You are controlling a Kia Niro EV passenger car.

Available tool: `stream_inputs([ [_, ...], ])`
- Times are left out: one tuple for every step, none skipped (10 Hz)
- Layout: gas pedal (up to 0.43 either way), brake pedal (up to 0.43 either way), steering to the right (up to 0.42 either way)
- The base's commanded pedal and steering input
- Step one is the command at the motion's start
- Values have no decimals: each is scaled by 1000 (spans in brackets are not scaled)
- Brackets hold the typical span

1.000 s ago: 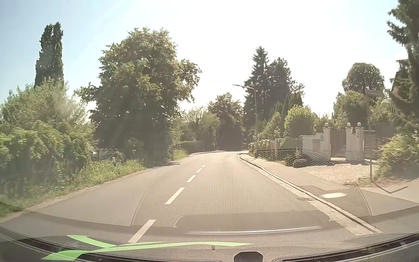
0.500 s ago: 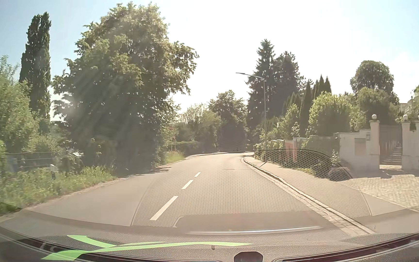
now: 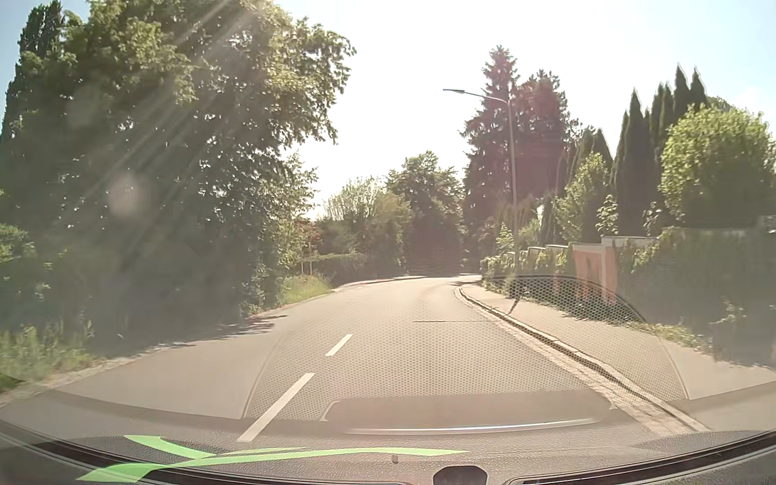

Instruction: Follow the waypoints while adhering to traffic rules and regulations

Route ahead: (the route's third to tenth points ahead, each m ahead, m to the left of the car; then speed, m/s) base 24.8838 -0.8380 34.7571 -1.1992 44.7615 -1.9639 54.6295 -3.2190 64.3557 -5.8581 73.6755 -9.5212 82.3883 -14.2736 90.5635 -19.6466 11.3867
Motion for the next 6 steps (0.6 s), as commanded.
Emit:
stream_inputs([
  [0, 0, -8],
  [0, 0, -8],
  [0, 0, -8],
  [0, 0, -8],
  [0, 0, -8],
  [0, 0, -7],
])
